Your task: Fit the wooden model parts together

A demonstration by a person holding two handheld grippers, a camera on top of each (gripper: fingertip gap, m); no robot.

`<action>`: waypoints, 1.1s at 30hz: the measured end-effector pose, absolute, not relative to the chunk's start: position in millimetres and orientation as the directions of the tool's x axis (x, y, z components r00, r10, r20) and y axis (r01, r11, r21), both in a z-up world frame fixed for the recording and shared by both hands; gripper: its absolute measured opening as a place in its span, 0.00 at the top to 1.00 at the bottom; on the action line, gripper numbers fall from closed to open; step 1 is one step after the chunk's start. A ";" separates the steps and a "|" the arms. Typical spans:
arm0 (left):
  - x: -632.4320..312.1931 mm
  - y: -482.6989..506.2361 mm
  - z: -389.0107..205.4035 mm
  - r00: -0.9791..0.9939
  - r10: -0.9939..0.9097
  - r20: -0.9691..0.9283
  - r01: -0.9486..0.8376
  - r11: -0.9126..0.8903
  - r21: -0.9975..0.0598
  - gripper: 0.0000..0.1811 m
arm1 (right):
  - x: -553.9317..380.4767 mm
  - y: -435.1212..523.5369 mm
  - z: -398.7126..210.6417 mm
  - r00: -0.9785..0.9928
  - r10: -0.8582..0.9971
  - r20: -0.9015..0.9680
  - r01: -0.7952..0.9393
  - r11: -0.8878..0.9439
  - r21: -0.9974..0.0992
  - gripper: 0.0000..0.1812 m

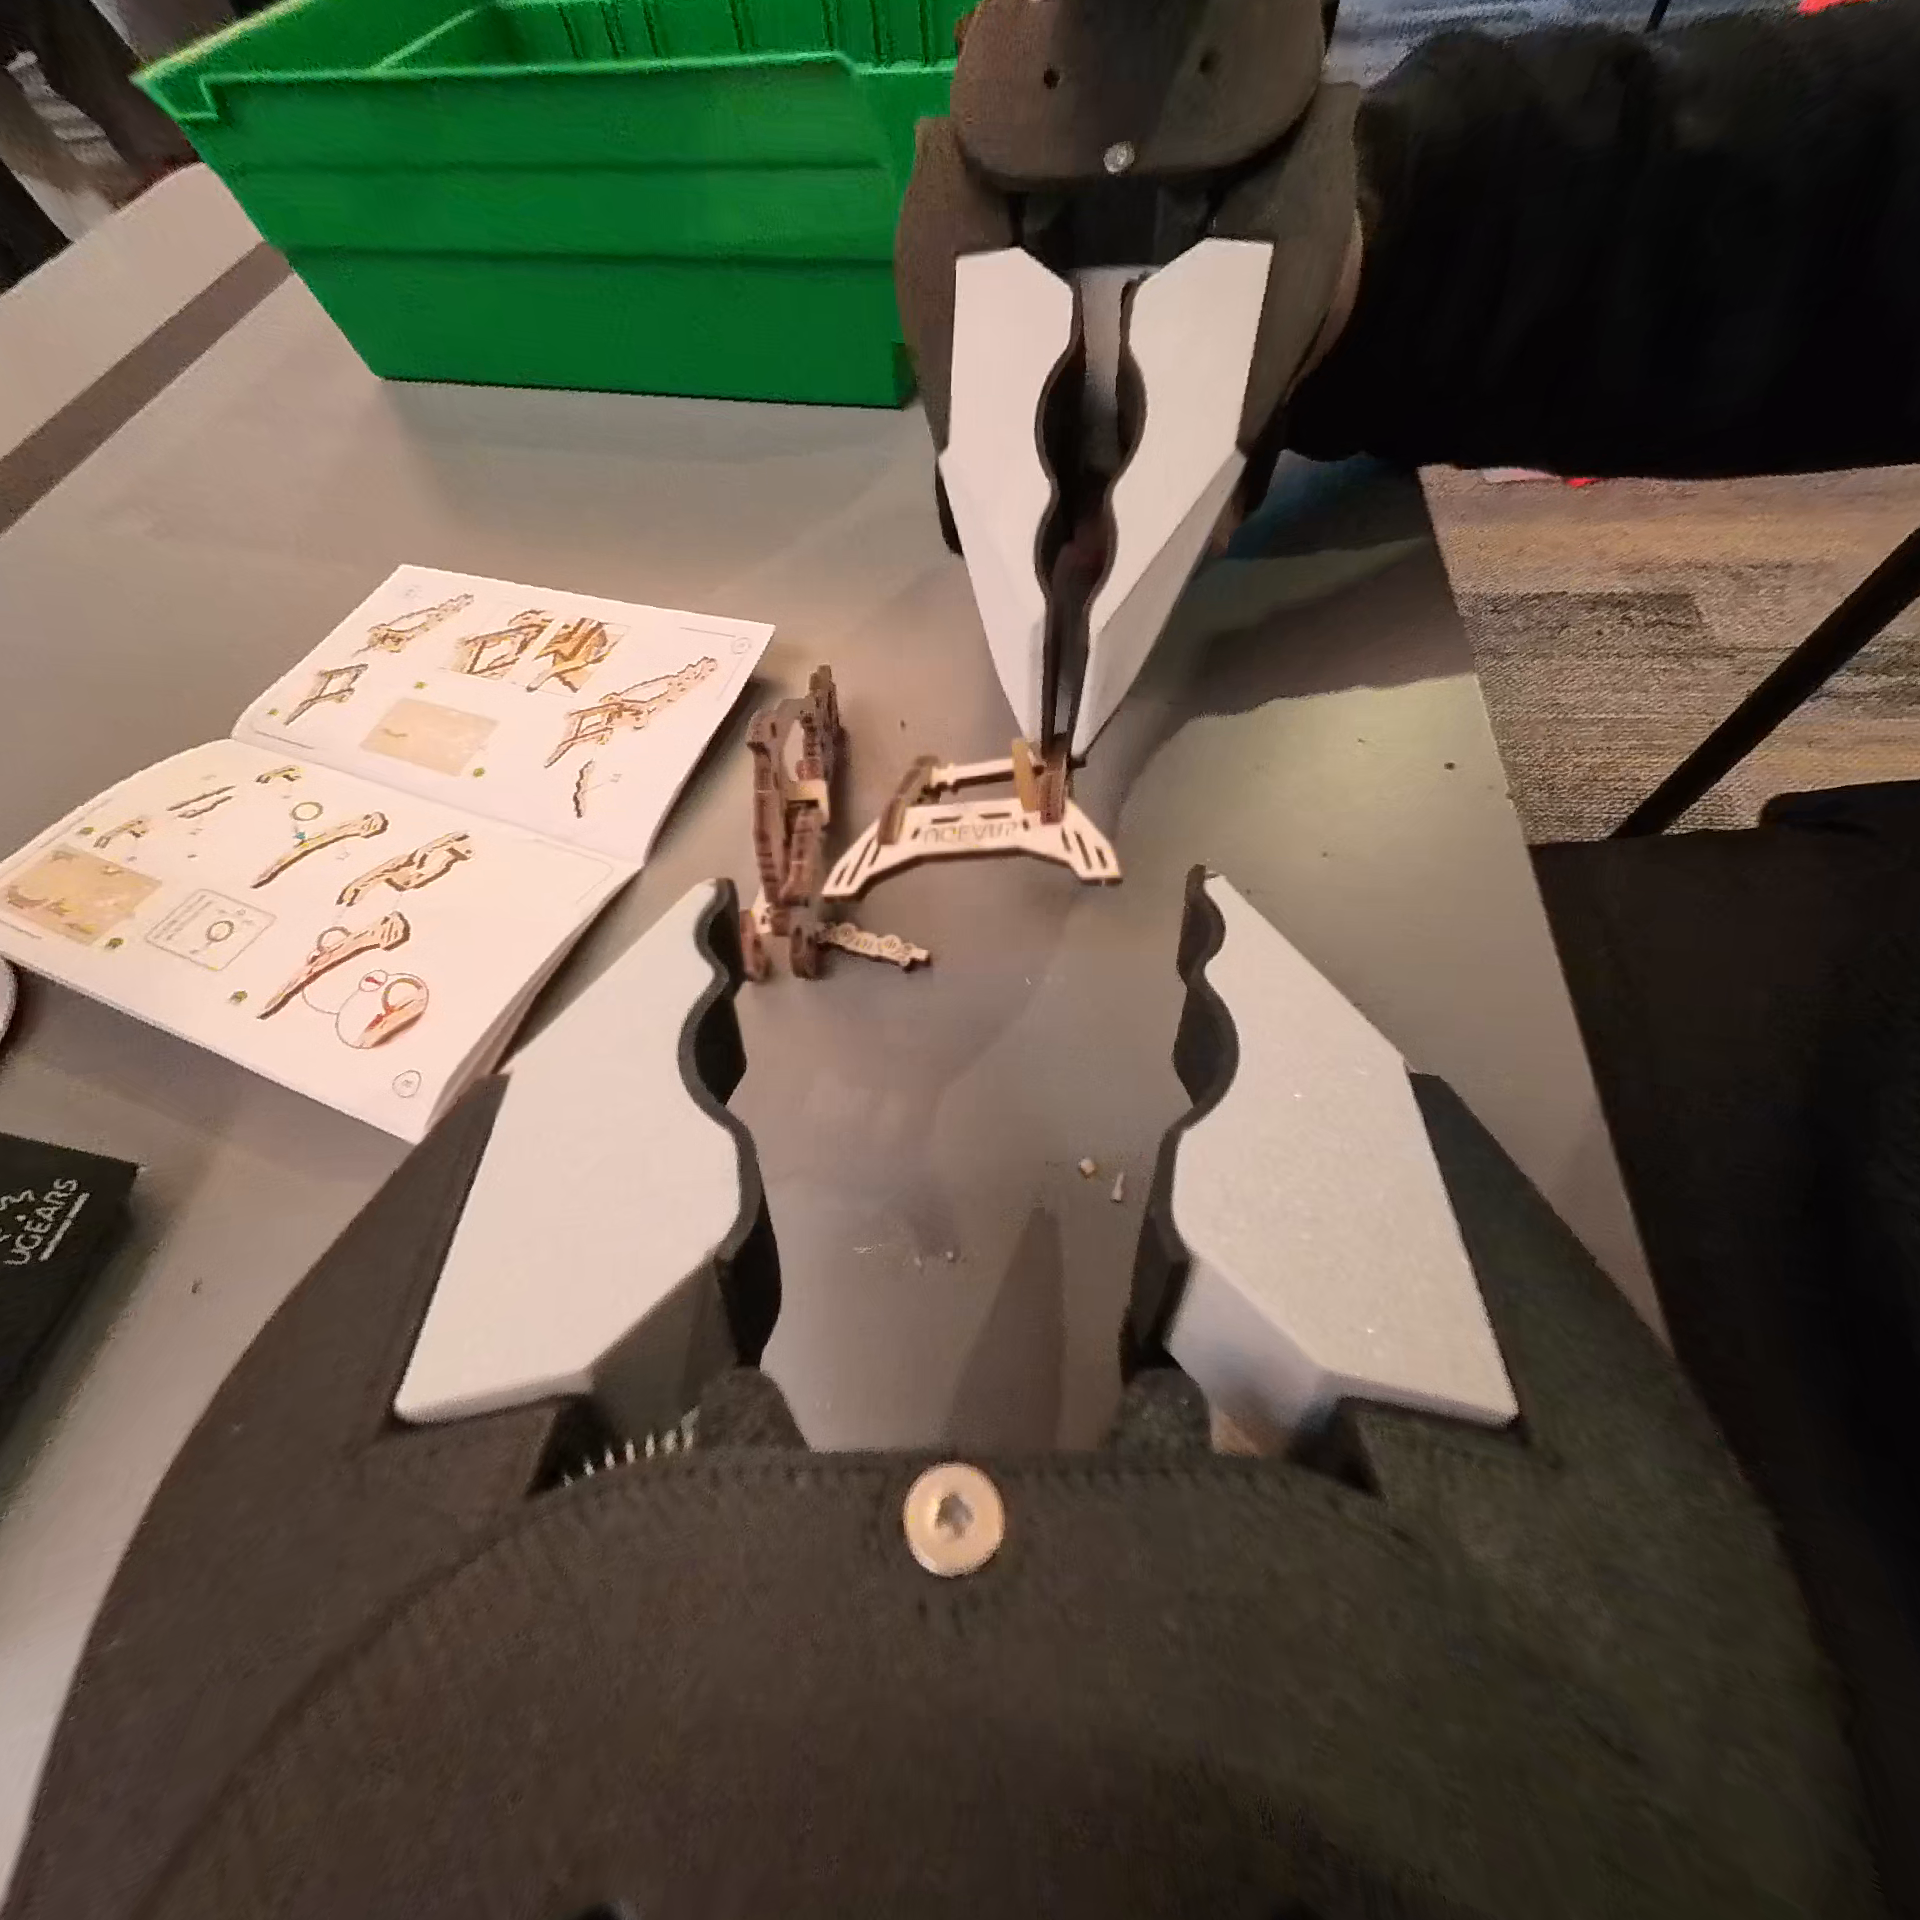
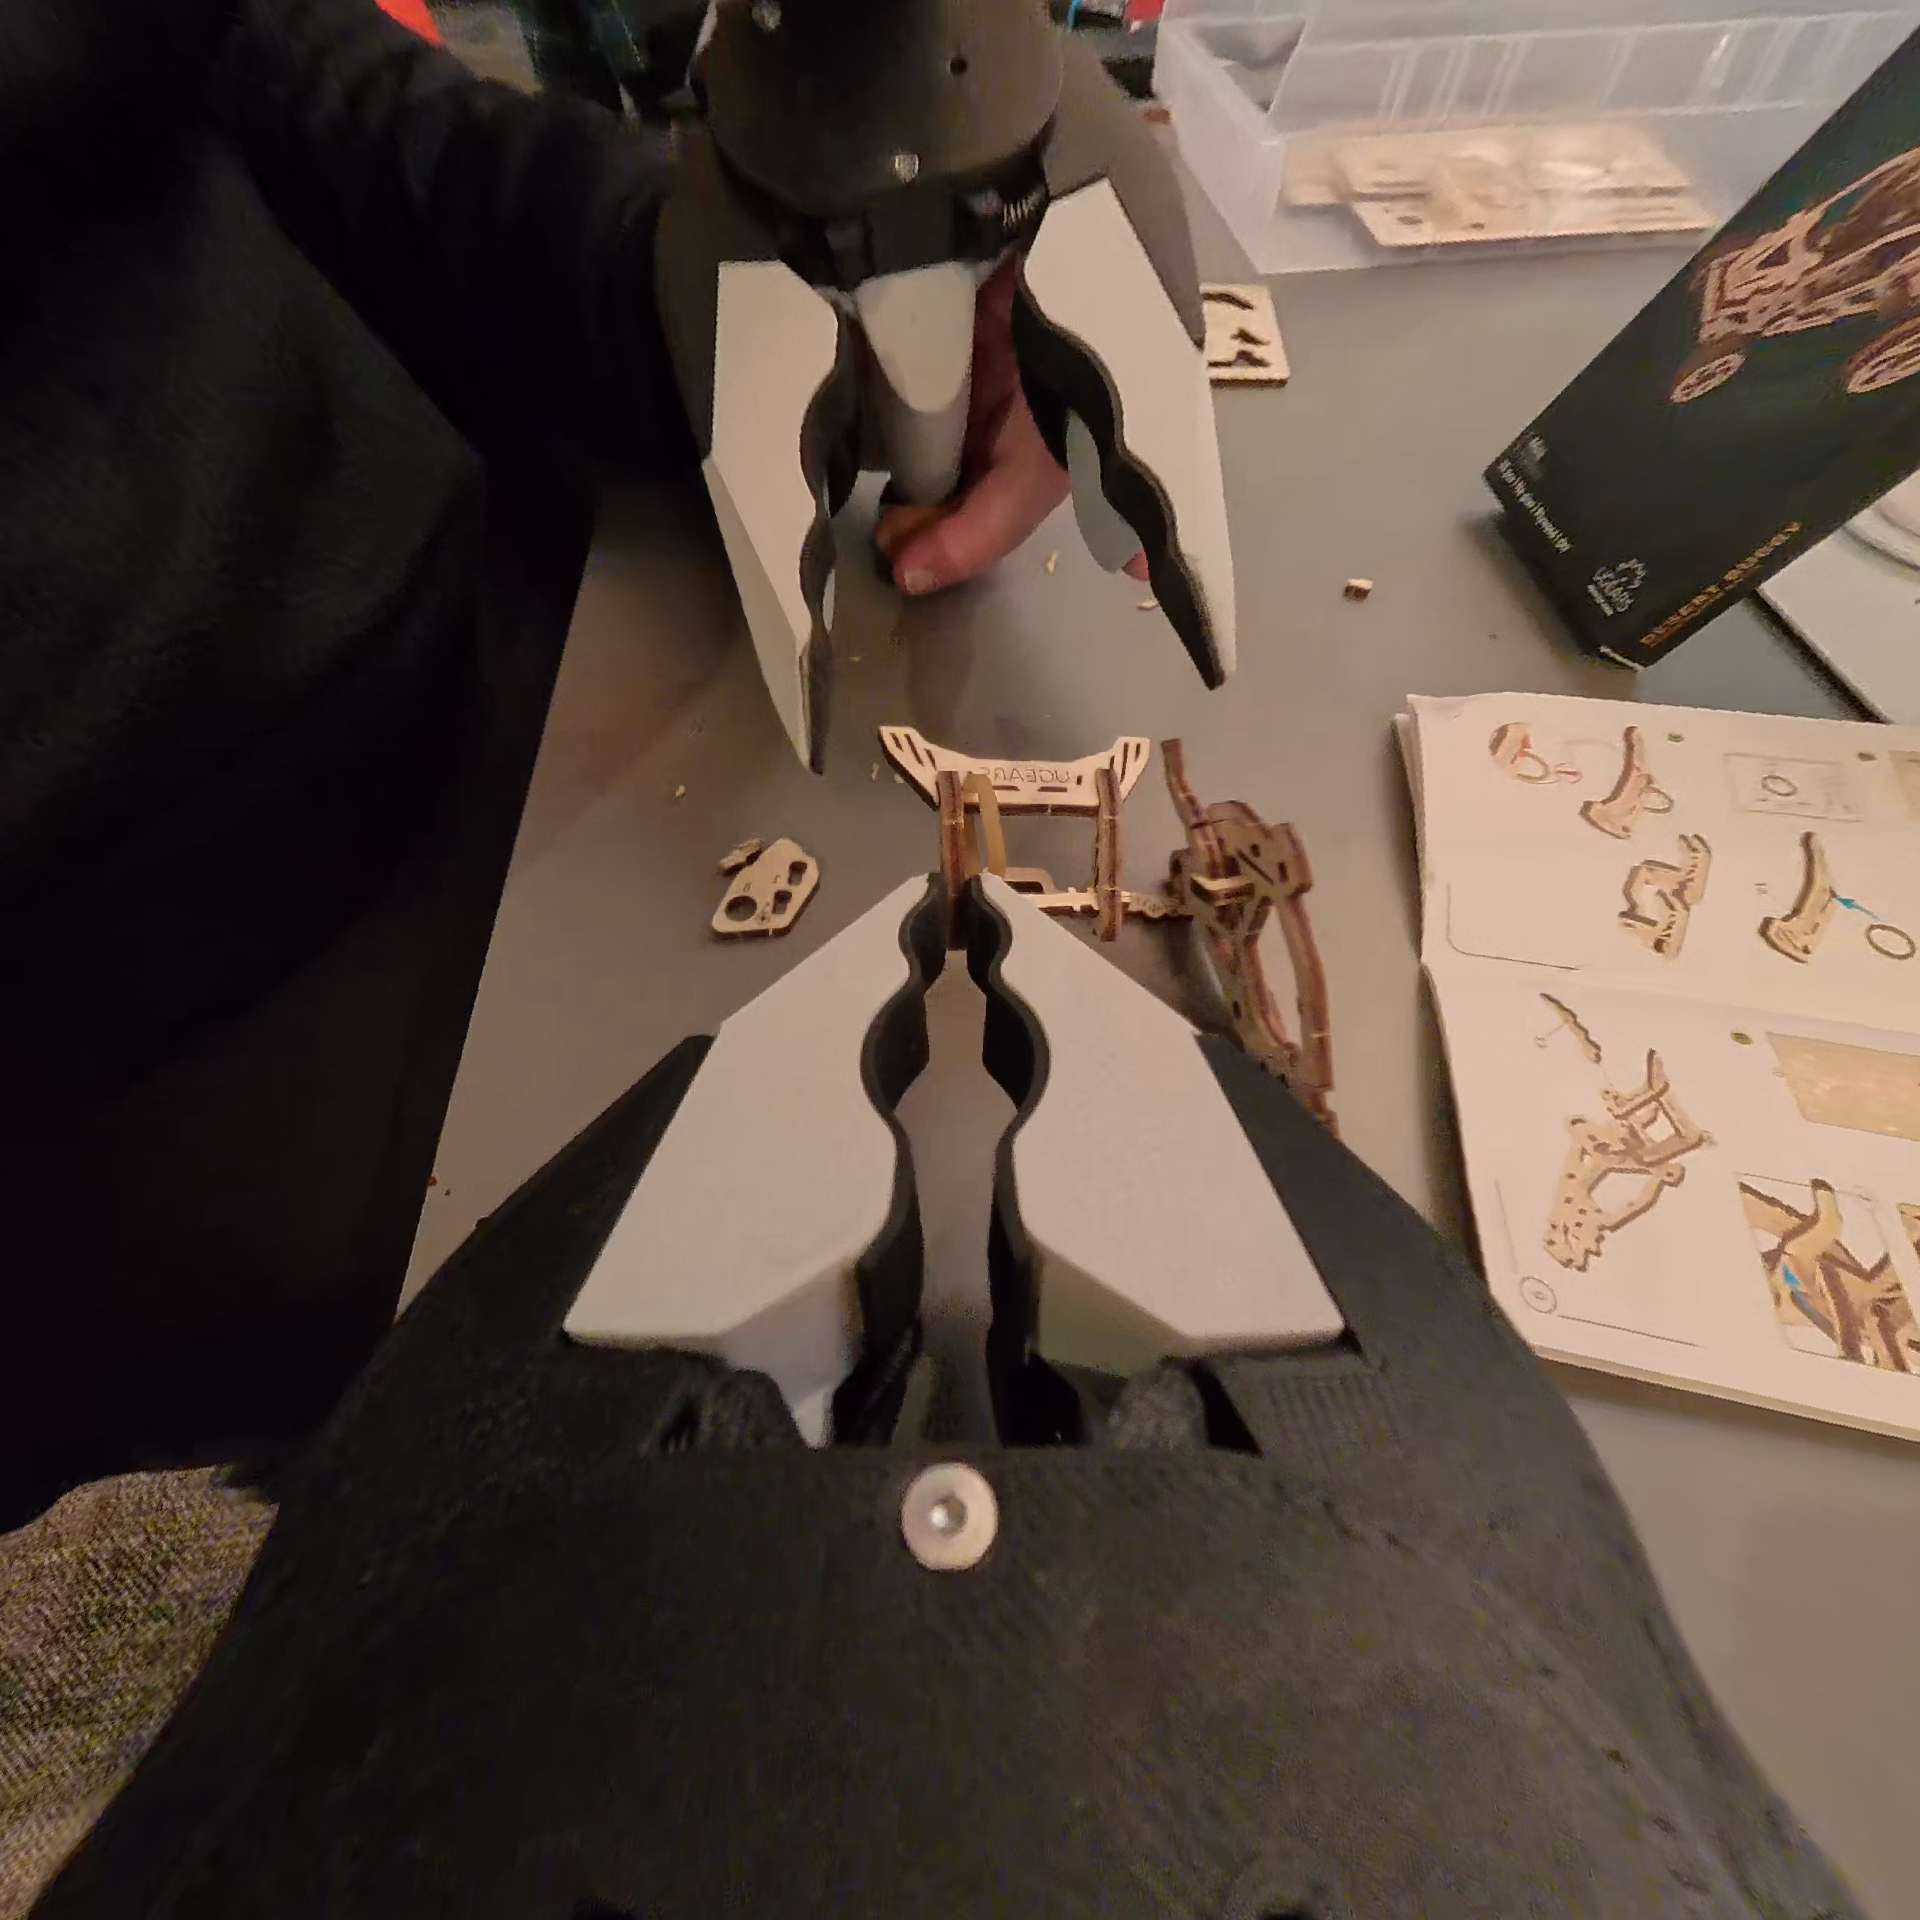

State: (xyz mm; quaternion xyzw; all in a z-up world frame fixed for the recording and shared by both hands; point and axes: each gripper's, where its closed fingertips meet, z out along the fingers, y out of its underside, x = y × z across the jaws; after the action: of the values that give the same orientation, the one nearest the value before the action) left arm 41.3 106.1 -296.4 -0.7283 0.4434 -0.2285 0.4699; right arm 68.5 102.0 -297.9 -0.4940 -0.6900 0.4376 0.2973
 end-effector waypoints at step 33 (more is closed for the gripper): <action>50.4 97.0 -305.9 0.532 -0.847 0.005 -0.415 -0.266 -0.870 0.67 | 69.5 89.8 -300.8 -0.365 0.930 0.051 0.407 0.208 -0.890 1.00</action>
State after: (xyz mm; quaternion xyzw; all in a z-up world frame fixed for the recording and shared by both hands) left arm 50.4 97.0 -305.9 -0.7567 0.4169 -0.2457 0.4395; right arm 69.5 89.8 -300.8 -0.4694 -0.7118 0.4191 0.3121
